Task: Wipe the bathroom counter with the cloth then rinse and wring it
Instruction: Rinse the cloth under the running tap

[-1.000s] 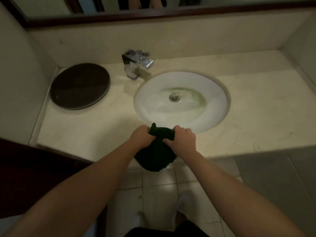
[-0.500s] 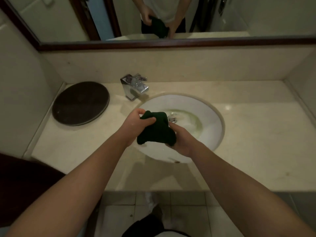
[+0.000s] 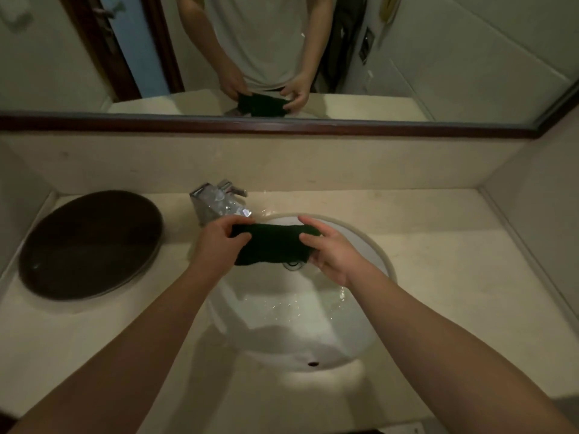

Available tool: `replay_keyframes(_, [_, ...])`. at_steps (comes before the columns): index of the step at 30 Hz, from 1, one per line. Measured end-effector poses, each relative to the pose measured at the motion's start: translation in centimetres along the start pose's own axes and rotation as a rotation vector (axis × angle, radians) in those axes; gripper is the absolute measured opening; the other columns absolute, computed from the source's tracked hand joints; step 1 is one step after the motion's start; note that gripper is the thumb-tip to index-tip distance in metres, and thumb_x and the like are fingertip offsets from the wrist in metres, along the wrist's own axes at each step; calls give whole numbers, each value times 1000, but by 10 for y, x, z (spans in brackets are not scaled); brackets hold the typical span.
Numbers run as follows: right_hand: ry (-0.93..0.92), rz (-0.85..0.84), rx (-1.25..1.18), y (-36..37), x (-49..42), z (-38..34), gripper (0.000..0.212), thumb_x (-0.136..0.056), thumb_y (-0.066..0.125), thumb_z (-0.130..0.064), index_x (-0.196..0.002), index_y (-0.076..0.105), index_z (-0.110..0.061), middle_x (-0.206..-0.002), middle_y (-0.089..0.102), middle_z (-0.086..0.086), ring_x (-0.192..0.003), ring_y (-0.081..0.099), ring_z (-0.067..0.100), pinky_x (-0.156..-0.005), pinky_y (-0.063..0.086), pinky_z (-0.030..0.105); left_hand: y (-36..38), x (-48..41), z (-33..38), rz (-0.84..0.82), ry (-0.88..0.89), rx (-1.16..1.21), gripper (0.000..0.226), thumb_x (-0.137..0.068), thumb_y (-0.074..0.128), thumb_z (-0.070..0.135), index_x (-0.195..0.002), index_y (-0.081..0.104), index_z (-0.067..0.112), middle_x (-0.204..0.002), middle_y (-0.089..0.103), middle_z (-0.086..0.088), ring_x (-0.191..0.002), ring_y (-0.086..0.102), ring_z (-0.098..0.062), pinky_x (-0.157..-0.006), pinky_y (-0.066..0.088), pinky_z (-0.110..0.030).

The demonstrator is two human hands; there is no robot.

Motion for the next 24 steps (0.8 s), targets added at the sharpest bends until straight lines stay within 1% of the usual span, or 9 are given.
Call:
replay_keyframes(5, [-127,-17,651,11,-14,-9,66,-74,78,-5,-132,57,-28,-118,61,-1,-105,62,15,-87,53,22,9,-5,13,38,121,-232,31,-96,49,6,-118,68,17,-118,66,-3,-110,58,-18,-94,41,-24])
replay_keyframes(8, [-193,-66,1098,26,-24,-6,46,-73,78,-17,-117,62,-22,-109,62,3,-99,61,20,-84,53,30,26,0,7,-31,117,-313,36,-94,54,9,-130,58,12,-119,54,-10,-112,53,-21,-91,39,-19])
replay_keyframes(10, [-211,-38,1302,25,-30,-8,28,-79,73,-26,-105,65,-19,-106,56,5,-98,58,25,-83,51,35,39,7,-8,-112,50,-396,50,-87,67,19,-135,52,18,-117,44,-5,-109,50,-20,-93,47,-25])
replay_keyframes(12, [-234,-1,1404,20,-36,-14,28,-78,73,-37,-99,69,-20,-117,48,6,-112,47,28,-92,44,34,43,12,-21,-113,32,-580,46,-82,73,27,-125,57,22,-112,42,-5,-107,52,-24,-94,50,-38])
replay_keyframes(14, [-268,-25,1408,19,-42,-19,30,-74,75,-44,-93,72,-21,-132,45,5,-127,35,26,-101,34,32,35,12,-30,-30,-3,-583,30,-81,72,29,-108,64,19,-107,41,-4,-102,49,-23,-91,49,-36])
replay_keyframes(16, [-250,-78,1336,22,-47,-19,32,-72,75,-45,-84,72,-16,-120,61,3,-114,52,20,-93,44,31,30,11,-39,0,-68,-393,21,-80,73,25,-97,67,15,-113,42,-3,-105,46,-20,-91,46,-32])
replay_keyframes(19, [-93,-175,1149,27,-56,-9,32,-79,72,-41,-87,68,-11,-78,67,5,-71,64,18,-63,49,29,32,16,-64,1,-320,255,23,-83,67,9,-106,67,10,-115,63,-10,-106,63,-32,-79,54,-32])
replay_keyframes(22, [-76,-173,1091,35,-77,-11,29,-89,62,-41,-102,68,-16,-88,68,-4,-83,63,12,-70,48,25,44,25,-88,52,-546,830,36,-81,56,1,-117,59,6,-113,64,-29,-103,63,-46,-76,56,-46])
replay_keyframes(24, [-139,-63,1020,40,-98,-28,31,-91,61,-38,-111,67,-15,-91,69,-2,-83,65,14,-76,49,29,47,24,-94,68,-579,969,44,-79,55,3,-122,55,6,-119,60,-30,-104,61,-45,-74,56,-46])
Point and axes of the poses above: each hand's wrist, its own x-axis away from the middle knuckle, its own y-axis out of the palm, z = x × y, the point moved 10 cm from there along -x, towards the middle knuckle
